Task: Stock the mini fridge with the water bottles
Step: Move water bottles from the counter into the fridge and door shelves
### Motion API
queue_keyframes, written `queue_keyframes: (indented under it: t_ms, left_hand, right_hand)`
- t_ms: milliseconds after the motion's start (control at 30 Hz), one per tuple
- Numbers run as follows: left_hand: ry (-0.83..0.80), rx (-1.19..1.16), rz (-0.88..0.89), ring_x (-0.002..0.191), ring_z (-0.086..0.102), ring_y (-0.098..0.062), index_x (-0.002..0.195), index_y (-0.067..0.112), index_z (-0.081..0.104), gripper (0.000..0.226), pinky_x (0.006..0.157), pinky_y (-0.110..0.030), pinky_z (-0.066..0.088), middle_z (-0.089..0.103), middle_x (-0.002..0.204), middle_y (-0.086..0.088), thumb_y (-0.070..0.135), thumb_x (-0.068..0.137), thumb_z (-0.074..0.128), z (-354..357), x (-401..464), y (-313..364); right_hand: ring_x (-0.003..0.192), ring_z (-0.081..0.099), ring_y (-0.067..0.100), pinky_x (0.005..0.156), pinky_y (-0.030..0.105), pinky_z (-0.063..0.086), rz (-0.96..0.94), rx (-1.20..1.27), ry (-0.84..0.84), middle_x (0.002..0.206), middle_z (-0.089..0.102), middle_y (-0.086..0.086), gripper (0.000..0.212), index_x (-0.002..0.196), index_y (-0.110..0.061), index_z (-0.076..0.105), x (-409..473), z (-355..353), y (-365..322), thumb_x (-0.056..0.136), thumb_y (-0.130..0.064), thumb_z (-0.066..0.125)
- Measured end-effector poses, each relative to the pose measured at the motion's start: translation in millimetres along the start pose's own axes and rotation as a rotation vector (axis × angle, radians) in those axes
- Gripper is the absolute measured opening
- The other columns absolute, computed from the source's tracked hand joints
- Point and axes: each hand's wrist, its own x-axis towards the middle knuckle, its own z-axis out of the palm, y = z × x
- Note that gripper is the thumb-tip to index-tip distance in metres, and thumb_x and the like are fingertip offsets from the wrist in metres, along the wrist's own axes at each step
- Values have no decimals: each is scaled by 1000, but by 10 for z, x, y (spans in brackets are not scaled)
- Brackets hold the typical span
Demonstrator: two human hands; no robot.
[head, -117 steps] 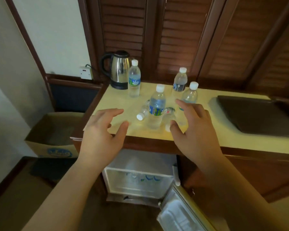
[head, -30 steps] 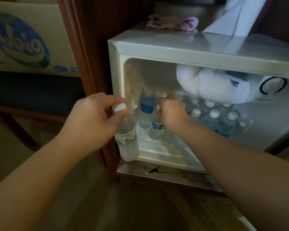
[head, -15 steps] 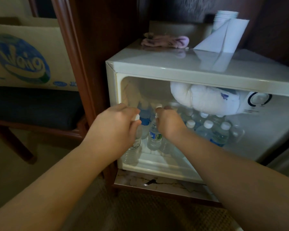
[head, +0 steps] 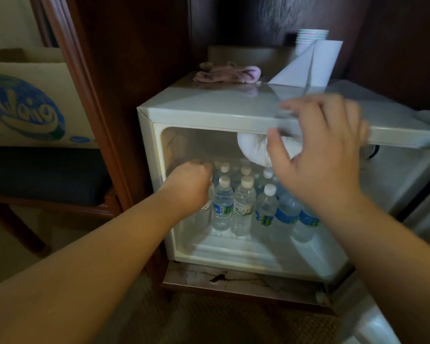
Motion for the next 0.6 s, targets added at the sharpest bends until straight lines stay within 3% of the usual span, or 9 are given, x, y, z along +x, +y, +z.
queue_keyframes:
  t_ms: [133, 300, 600]
  left_hand:
    - [-74, 8, -44, 98, 67, -31, 121, 13, 63, 29, 86, -44, 57, 66, 110, -12, 7, 94, 59, 141, 120, -55]
    - [-171, 36, -53, 101, 66, -31, 125, 10, 61, 40, 88, -41, 57, 62, 114, -13, -4, 88, 58, 254, 172, -69]
    - [-191, 88, -41, 114, 64, -31, 140, 11, 55, 57, 91, -37, 53, 61, 129, -13, -12, 87, 55, 237, 237, 84]
  right_hand:
    - [134, 46, 31, 115, 54, 27, 95, -129, -168, 144, 56, 5, 48, 141, -30, 59, 255, 2, 172, 101, -53, 45]
    - [115, 60, 31, 97, 45, 33, 52, -222, -271, 129, 70, -4, 47, 127, -35, 66, 262, 18, 133, 108, -51, 27]
    - [117, 61, 29, 96, 42, 32, 60, -204, -292, 134, 68, -7, 44, 130, -39, 65, 247, -2, 145, 109, -51, 28]
